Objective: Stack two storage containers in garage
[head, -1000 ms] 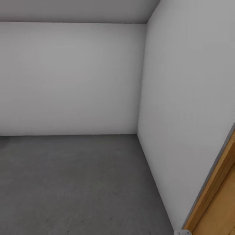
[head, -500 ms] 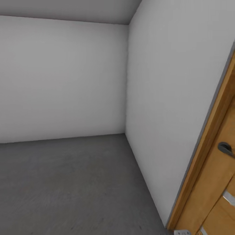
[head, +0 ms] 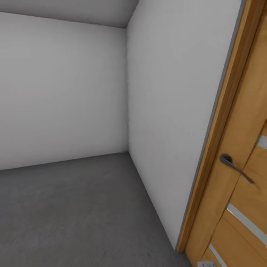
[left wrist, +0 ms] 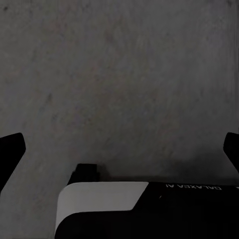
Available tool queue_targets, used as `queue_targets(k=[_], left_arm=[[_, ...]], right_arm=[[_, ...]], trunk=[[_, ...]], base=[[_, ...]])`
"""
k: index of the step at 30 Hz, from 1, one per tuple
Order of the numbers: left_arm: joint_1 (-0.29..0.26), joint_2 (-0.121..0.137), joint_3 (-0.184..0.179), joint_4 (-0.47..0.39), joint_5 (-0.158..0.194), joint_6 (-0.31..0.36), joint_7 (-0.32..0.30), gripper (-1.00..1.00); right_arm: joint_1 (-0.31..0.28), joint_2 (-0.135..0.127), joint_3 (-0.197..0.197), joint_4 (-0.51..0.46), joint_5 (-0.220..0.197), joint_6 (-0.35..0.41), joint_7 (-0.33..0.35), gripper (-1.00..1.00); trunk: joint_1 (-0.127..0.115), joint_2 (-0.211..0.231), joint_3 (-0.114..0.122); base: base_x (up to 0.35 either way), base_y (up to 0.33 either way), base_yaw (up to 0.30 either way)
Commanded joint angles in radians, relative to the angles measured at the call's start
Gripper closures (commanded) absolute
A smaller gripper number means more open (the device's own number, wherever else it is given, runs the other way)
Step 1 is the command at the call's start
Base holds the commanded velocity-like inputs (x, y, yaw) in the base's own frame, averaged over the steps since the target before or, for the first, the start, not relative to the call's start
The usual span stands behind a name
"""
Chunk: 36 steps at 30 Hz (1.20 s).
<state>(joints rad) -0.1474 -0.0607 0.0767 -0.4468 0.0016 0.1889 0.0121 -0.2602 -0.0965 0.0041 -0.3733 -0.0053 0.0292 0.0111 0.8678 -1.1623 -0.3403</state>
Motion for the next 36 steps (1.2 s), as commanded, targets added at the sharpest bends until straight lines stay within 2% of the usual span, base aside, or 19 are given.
queue_targets(k=[1,25,36], left_arm=[[0.0,0.0,0.006,-0.003,0.0,-0.001,0.0,-1.0],[0.0,0.0,0.005,-0.003,0.0,-0.017,0.0,-1.0],[0.0,0.001,0.005,-0.002,0.0,-0.017,0.0,-1.0]], right_arm=[[-0.001,0.0,0.0,-0.001,-0.001,0.003,0.001,-1.0],[0.0,0.0,0.002,-0.001,0.0,0.003,0.001,-1.0],[0.0,0.0,0.002,-0.001,0.0,0.003,0.001,-1.0]], trunk=[[0.0,-0.001,-0.001],[0.0,-0.001,-0.001],[0.0,-0.001,-0.001]], base=[[0.0,0.0,-0.278],[0.0,0.003,-0.278],[0.105,0.205,-0.278]])
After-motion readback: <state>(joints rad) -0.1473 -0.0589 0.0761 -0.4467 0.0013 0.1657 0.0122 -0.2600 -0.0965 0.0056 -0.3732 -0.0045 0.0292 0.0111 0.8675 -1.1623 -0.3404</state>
